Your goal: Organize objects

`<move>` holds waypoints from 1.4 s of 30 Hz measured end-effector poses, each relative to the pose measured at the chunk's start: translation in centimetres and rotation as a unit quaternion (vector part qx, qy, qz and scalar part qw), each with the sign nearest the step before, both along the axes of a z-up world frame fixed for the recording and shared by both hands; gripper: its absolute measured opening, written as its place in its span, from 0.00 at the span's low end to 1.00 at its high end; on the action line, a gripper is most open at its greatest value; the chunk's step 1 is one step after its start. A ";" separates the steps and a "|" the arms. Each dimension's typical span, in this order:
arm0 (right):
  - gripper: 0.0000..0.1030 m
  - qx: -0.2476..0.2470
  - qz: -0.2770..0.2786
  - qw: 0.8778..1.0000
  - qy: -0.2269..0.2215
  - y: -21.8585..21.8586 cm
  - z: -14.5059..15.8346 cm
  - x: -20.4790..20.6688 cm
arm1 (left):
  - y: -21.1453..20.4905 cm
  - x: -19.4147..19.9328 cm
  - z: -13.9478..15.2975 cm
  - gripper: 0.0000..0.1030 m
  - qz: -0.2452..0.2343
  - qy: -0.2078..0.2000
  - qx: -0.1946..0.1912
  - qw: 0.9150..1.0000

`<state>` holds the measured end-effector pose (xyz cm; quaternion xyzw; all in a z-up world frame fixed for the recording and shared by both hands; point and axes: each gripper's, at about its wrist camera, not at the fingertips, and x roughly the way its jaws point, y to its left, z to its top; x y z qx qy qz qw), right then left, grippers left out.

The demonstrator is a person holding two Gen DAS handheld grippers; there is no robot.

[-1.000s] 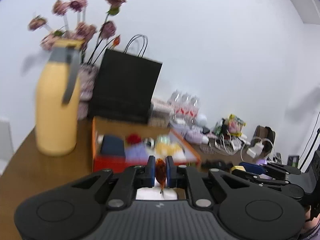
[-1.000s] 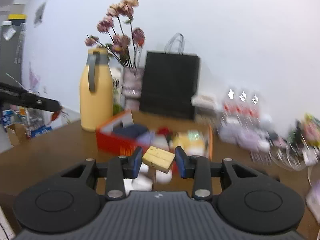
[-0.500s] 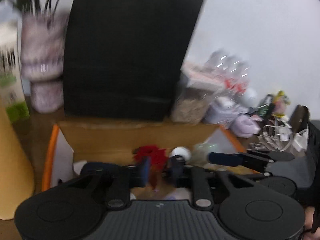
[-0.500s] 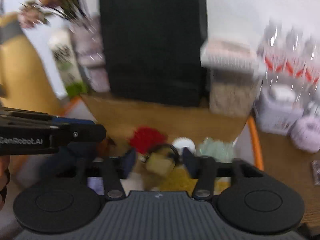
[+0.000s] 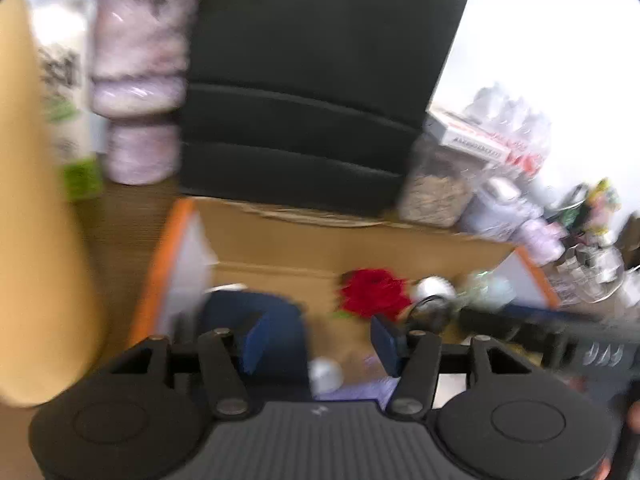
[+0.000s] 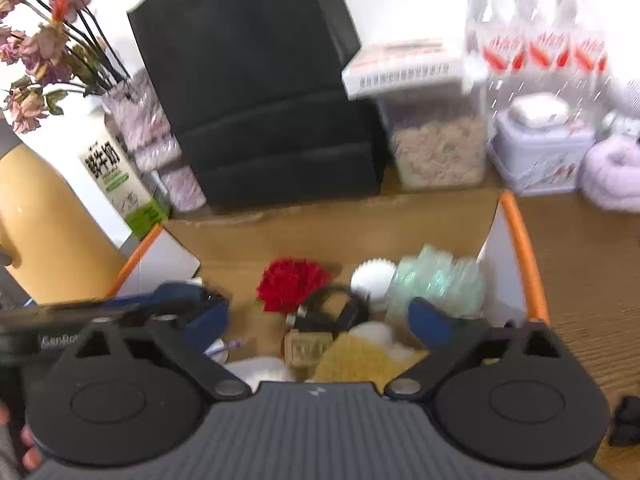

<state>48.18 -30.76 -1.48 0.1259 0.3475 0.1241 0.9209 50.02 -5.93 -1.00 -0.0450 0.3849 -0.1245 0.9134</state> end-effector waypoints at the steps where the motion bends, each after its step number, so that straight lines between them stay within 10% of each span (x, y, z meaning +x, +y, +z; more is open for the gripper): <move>1: 0.98 -0.012 -0.013 1.000 -0.016 0.1 0.8 -0.8 | 0.1 -1.5 0.8 0.60 -0.012 -0.004 0.008 1.000; 6: 1.00 -0.039 -0.009 0.997 -0.070 0.5 5.7 -6.5 | 2.0 -9.9 5.5 0.64 -0.023 -0.042 0.003 0.999; 10: 1.00 -0.137 -0.005 0.980 -0.147 2.8 7.9 -16.7 | 3.4 -20.4 7.9 0.89 -0.044 -0.136 0.024 0.989; 14: 1.00 -0.155 0.009 0.969 -0.192 4.8 6.5 -30.1 | 4.7 -32.2 6.0 0.90 -0.061 -0.184 0.044 0.980; 20: 1.00 -0.079 0.024 0.992 -0.098 3.9 0.5 -43.6 | 7.6 -43.2 2.2 0.90 -0.006 -0.124 -0.040 0.991; 23: 1.00 -0.043 0.010 0.998 -0.040 2.7 -1.0 -44.5 | 8.2 -43.3 1.9 0.88 0.019 -0.107 0.005 0.994; 36: 0.99 -0.177 -0.015 0.976 -0.122 3.5 0.7 -37.5 | 4.5 -36.2 0.9 0.83 -0.009 -0.124 0.003 0.992; 42: 0.94 -0.180 0.023 0.974 -0.133 3.2 1.0 -29.3 | 0.1 -27.1 -0.5 0.52 -0.062 -0.098 -0.012 0.993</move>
